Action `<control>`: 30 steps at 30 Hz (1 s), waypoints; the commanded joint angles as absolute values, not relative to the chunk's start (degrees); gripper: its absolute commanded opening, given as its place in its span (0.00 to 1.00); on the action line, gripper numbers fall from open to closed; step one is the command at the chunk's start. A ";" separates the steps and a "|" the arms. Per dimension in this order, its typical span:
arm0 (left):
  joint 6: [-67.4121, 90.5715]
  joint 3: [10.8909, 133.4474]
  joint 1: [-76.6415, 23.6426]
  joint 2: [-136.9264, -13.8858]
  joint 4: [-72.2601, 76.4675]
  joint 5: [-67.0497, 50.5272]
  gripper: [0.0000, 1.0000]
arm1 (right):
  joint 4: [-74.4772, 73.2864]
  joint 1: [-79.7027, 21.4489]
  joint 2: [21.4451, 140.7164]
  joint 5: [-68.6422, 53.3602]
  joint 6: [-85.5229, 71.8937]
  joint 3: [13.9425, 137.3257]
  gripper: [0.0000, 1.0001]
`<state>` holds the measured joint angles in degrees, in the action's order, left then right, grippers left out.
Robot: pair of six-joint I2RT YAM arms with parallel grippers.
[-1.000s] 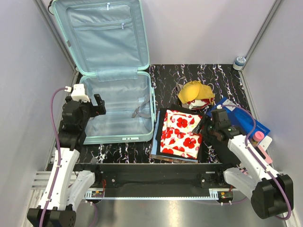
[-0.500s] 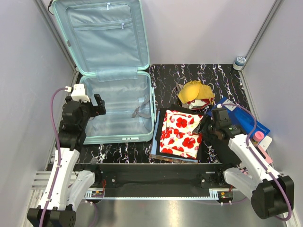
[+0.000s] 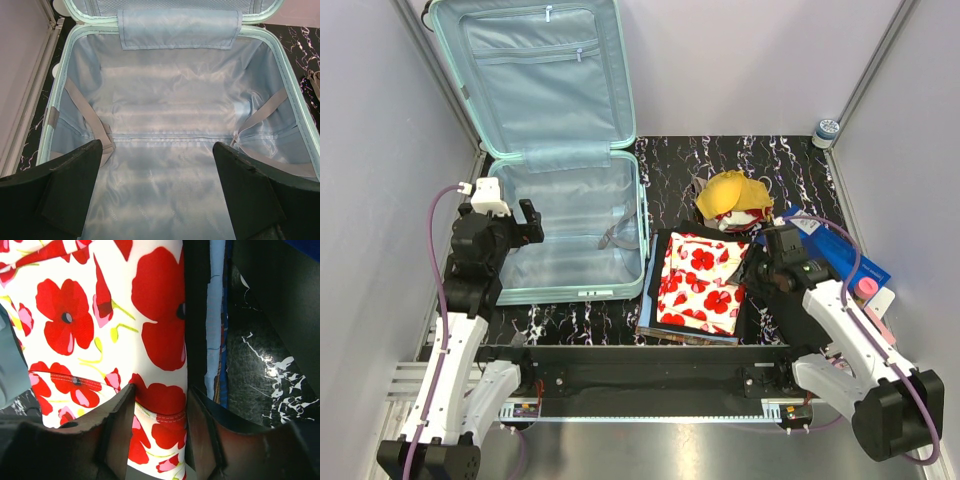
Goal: Pack the luggage
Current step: Pick up the clothes at the center of the board.
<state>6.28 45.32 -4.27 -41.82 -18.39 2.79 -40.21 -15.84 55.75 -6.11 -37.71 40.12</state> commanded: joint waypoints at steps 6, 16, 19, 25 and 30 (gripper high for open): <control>5.27 45.09 -4.48 -41.57 -15.64 2.37 0.99 | -40.87 -18.19 58.80 -5.54 -34.63 44.21 0.50; 5.19 45.00 -4.48 -41.75 -15.56 1.67 0.99 | -44.38 -23.73 62.66 1.65 -34.45 48.25 0.45; 5.10 45.00 -4.48 -41.66 -15.64 1.67 0.99 | -45.79 -25.66 65.12 3.86 -34.54 49.30 0.39; 5.01 44.91 -4.57 -41.48 -15.64 1.67 0.99 | -47.81 -28.04 68.73 7.11 -35.24 50.71 0.44; 5.10 44.91 -4.66 -41.48 -15.64 1.67 0.99 | -49.13 -29.79 68.90 9.14 -36.21 52.73 0.45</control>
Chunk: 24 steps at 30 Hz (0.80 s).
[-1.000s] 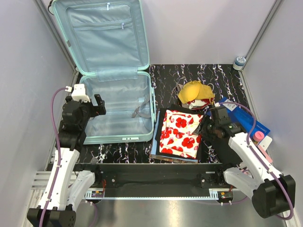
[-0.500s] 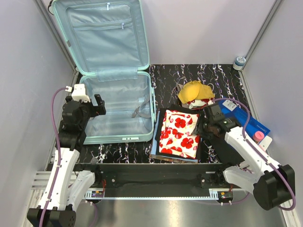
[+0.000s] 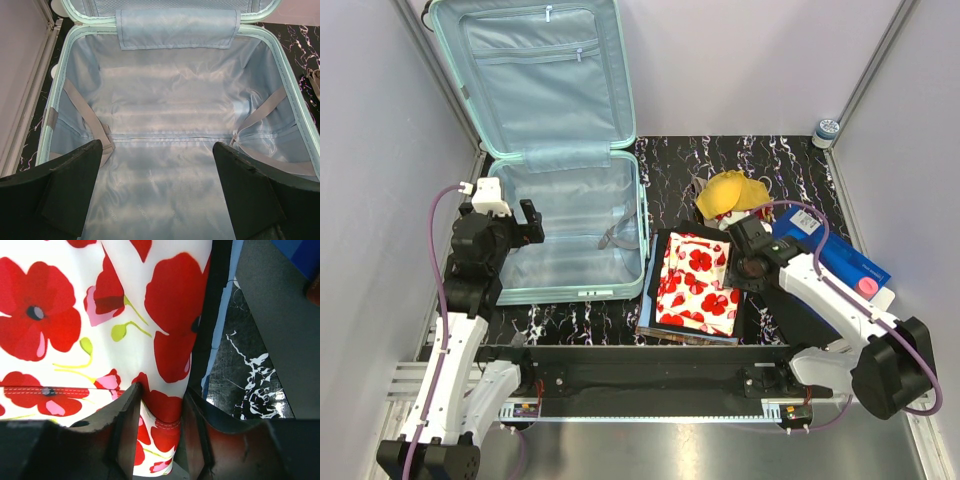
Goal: Pack the luggage
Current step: Pick up the clothes at the center of the board.
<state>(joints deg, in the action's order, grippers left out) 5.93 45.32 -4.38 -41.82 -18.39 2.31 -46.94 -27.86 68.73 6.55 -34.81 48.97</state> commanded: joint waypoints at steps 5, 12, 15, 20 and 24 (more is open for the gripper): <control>5.18 44.91 -4.83 -41.31 -15.56 1.58 0.99 | -51.50 -30.94 69.87 10.46 -36.38 54.31 0.48; 5.19 44.91 -5.10 -41.13 -15.64 1.41 0.99 | -53.00 -31.99 70.84 10.72 -37.18 55.02 0.57; 5.19 44.82 -5.27 -41.22 -15.56 1.32 0.99 | -52.12 -32.08 70.49 9.41 -37.09 54.58 0.58; 5.19 44.82 -5.45 -41.22 -15.56 1.49 0.99 | -50.45 -31.99 69.53 7.73 -37.18 54.66 0.58; 5.19 45.00 -5.45 -41.31 -15.64 1.23 0.99 | -52.03 -32.17 69.96 9.93 -37.00 55.98 0.58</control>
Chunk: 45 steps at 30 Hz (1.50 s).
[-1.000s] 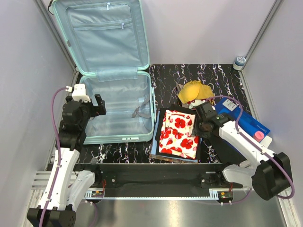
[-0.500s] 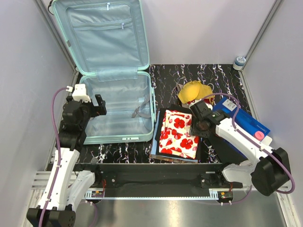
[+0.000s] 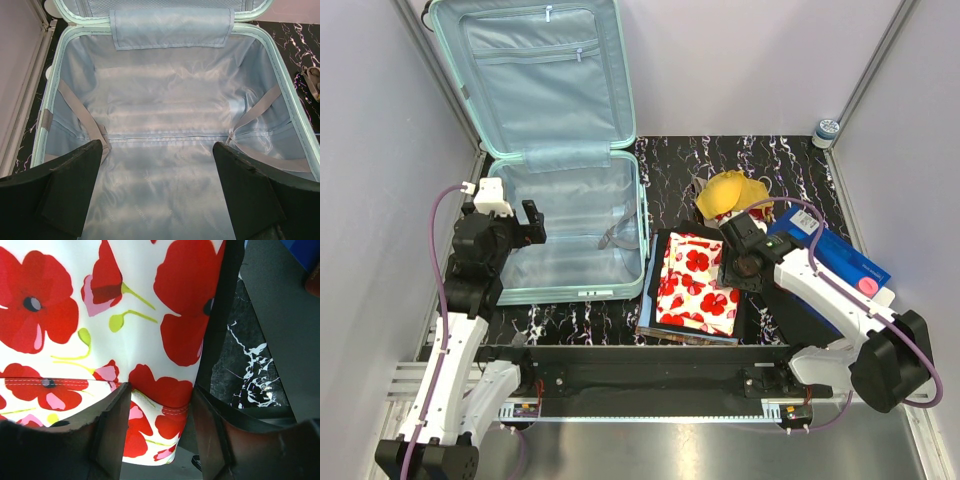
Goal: Pack the luggage
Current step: Pick up the clothes at the center of the board.
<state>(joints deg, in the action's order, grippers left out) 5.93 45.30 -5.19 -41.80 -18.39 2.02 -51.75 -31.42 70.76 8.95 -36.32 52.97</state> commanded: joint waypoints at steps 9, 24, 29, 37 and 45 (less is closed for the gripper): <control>5.01 44.91 -5.62 -41.22 -15.64 1.58 0.99 | -47.64 -32.08 70.58 6.94 -37.71 50.89 0.64; 4.92 44.82 -5.62 -41.22 -15.73 1.50 0.99 | -44.56 -32.17 71.28 7.91 -37.97 45.44 0.67; 4.92 44.82 -5.62 -41.13 -15.65 1.23 0.99 | -43.95 -32.08 71.10 8.26 -37.62 44.30 0.70; 4.83 44.82 -5.63 -41.04 -15.73 1.32 0.99 | -39.03 -32.08 68.73 5.63 -34.81 43.07 0.54; 4.83 44.74 -5.62 -40.69 -15.65 1.49 0.99 | -39.11 -32.17 66.89 2.11 -33.75 45.43 0.16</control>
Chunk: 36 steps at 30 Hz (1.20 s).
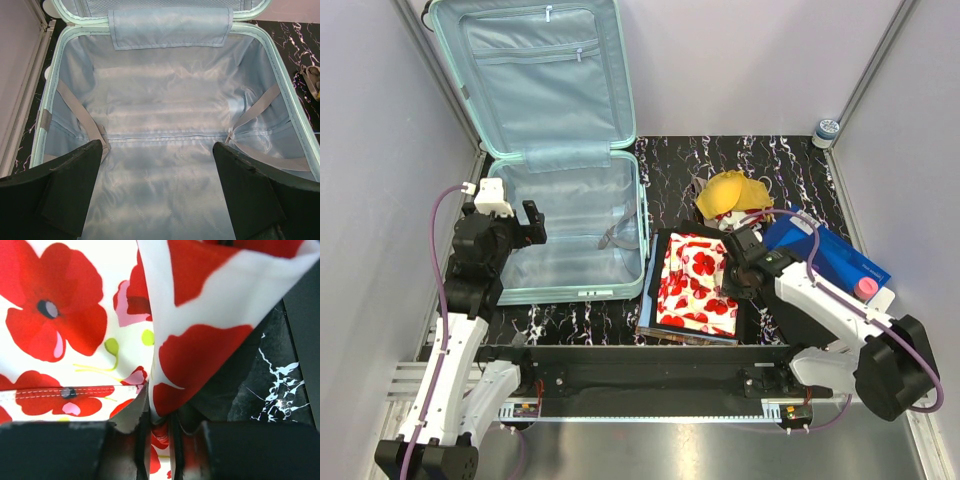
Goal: Pack the luggage
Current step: Pick up the clothes at the center of the board.
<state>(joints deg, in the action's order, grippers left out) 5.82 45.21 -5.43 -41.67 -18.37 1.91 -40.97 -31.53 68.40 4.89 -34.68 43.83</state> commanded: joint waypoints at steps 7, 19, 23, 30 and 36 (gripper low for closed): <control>4.83 44.74 -5.62 -40.69 -15.73 1.41 0.99 | -39.20 -32.17 64.07 -2.46 -31.73 49.04 0.00; 4.83 44.74 -5.71 -40.52 -15.64 1.41 0.99 | -44.99 -32.08 65.65 -1.67 -25.93 60.29 0.00; 4.83 44.74 -5.80 -40.43 -15.73 1.58 0.99 | -45.53 -32.08 66.97 -2.11 -24.44 63.80 0.00; 4.83 44.74 -6.06 -40.34 -15.64 1.67 0.99 | -46.14 -32.17 67.50 -3.95 -23.56 67.94 0.00; 4.75 44.82 -6.15 -40.34 -15.64 1.76 0.99 | -46.41 -32.17 68.64 -5.97 -23.20 71.71 0.00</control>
<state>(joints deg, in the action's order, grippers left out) 5.80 44.58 -5.87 -41.23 -18.37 1.91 -47.29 -31.68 68.18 -3.62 -24.45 67.20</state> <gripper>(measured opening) 0.984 0.196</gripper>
